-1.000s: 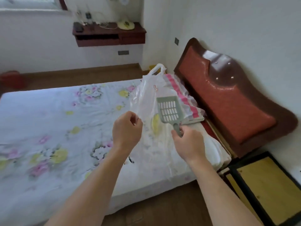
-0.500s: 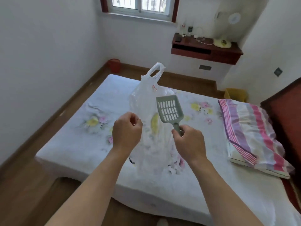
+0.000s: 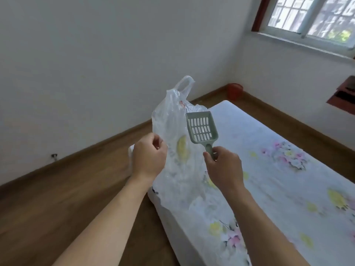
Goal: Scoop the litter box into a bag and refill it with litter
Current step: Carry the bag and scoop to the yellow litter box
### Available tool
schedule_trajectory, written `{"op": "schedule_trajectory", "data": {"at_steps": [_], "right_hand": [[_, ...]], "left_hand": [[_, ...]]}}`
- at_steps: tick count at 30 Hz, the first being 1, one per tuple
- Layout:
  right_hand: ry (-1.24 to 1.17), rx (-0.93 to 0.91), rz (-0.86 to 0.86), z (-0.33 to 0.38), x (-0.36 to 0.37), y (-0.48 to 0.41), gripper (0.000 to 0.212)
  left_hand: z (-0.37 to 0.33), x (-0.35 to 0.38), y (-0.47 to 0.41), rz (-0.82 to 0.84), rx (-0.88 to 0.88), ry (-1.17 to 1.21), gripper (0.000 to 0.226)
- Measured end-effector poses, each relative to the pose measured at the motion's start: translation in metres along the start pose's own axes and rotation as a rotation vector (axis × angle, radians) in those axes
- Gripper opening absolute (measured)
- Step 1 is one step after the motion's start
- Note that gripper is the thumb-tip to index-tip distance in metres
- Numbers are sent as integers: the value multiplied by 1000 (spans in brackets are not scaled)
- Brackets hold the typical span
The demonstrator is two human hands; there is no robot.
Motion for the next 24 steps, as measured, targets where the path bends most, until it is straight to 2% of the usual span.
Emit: {"op": "schedule_trajectory", "data": {"at_steps": [3, 11, 17, 24], "right_hand": [[15, -73, 78, 35, 26, -17, 24], [-4, -240, 222, 136, 108, -48, 30], [-6, -297, 238, 215, 178, -76, 33], [-62, -251, 227, 290, 233, -112, 33]], "left_hand": [[27, -31, -9, -103, -37, -29, 23], [105, -127, -40, -281, -137, -110, 20], [162, -195, -88, -329, -134, -119, 19], [212, -254, -156, -316, -131, -106, 19]]}}
Point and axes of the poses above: each hand's wrist, its own y-axis away from the middle knuckle, its own x-axis out of the palm, z = x × y, the point moved 3 cm from there along -y, towards the middle knuckle, and after that the axes turned 8 degrees about z, right-handed, at the moved point
